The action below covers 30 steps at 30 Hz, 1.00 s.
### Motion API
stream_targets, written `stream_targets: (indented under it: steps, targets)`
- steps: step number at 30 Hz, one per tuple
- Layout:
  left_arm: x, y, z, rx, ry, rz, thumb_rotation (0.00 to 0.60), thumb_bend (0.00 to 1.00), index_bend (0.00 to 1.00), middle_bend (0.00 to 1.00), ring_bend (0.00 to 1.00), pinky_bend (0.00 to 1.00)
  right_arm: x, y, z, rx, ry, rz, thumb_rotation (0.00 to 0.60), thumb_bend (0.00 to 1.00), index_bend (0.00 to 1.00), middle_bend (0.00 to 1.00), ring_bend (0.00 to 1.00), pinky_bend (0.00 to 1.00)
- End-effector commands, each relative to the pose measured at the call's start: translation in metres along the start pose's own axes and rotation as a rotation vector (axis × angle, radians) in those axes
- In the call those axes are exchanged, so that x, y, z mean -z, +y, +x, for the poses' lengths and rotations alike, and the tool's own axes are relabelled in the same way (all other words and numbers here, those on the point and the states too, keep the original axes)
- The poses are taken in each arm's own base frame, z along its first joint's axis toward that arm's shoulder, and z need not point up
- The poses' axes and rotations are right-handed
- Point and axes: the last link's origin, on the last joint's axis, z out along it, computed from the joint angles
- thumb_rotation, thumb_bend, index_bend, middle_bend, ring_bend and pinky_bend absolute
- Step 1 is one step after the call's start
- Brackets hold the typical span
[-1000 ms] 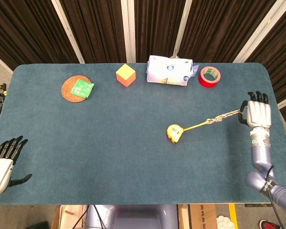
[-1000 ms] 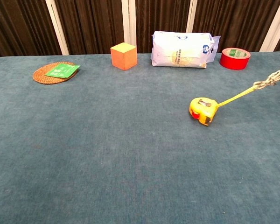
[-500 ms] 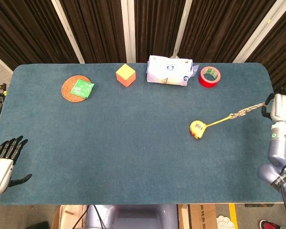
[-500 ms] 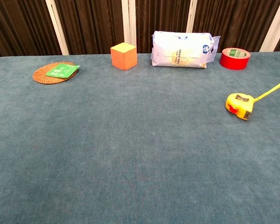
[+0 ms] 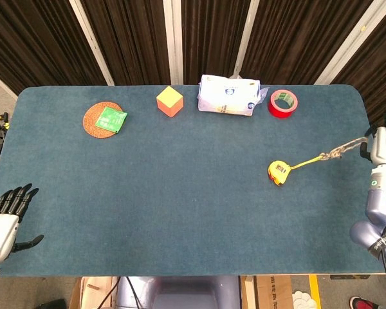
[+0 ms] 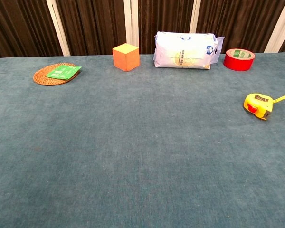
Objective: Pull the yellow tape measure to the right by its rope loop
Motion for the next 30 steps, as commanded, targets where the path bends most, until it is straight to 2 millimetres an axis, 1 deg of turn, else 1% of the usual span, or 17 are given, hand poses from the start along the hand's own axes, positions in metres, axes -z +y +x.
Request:
stream_targets:
  steps: [1,4,8,12,13,17,20,21,23,27,30]
  targets:
    - [0.000,0.000,0.000,0.000,0.000,0.000,0.600,0.00,0.00,0.00,0.00,0.00,0.009,-0.005,-0.004,0.006,-0.014,0.035,0.600,0.47,0.00,0.00,0.00,0.00]
    - [0.001,0.000,0.001,-0.001,0.002,-0.001,0.600,0.00,0.00,0.00,0.00,0.00,0.018,-0.009,-0.005,0.007,-0.012,0.062,0.600,0.47,0.00,0.00,0.00,0.00]
    - [0.001,-0.001,0.001,-0.001,0.005,-0.001,0.600,0.00,0.00,0.00,0.00,0.00,0.031,-0.017,-0.006,-0.044,-0.023,0.096,0.600,0.47,0.00,0.00,0.00,0.00]
    - [0.001,-0.002,0.001,-0.002,0.004,0.000,0.600,0.00,0.00,0.00,0.00,0.00,0.057,-0.024,-0.005,-0.100,-0.024,0.160,0.600,0.47,0.00,0.00,0.00,0.00]
    - [0.001,-0.002,0.002,-0.003,0.005,0.000,0.600,0.00,0.00,0.00,0.00,0.00,0.065,-0.025,-0.004,-0.107,-0.020,0.182,0.600,0.47,0.00,0.00,0.00,0.00]
    - [0.002,-0.002,0.002,-0.009,0.008,-0.001,0.600,0.00,0.00,0.00,0.00,0.00,0.109,-0.022,-0.006,-0.149,-0.028,0.272,0.600,0.47,0.00,0.00,0.00,0.00]
    - [0.003,-0.003,0.002,-0.017,0.007,0.002,0.600,0.00,0.00,0.00,0.00,0.00,0.144,-0.013,-0.009,-0.156,-0.059,0.320,0.600,0.47,0.00,0.00,0.00,0.00]
    - [0.004,-0.003,0.002,-0.023,0.004,0.004,0.600,0.00,0.00,0.00,0.00,0.00,0.162,-0.006,-0.011,-0.151,-0.076,0.342,0.600,0.47,0.00,0.00,0.00,0.00]
    - [0.004,-0.003,0.002,-0.030,0.006,0.003,0.600,0.00,0.00,0.00,0.00,0.00,0.185,0.002,-0.013,-0.146,-0.092,0.368,0.600,0.47,0.00,0.00,0.00,0.00]
    - [0.005,-0.003,0.003,-0.040,0.013,-0.003,0.600,0.00,0.00,0.00,0.00,0.00,0.217,0.015,-0.011,-0.141,-0.104,0.409,0.600,0.47,0.00,0.00,0.00,0.00]
    - [0.005,-0.003,0.003,-0.048,0.015,-0.007,0.600,0.00,0.00,0.00,0.00,0.00,0.234,0.024,-0.008,-0.112,-0.071,0.447,0.600,0.47,0.00,0.00,0.00,0.00]
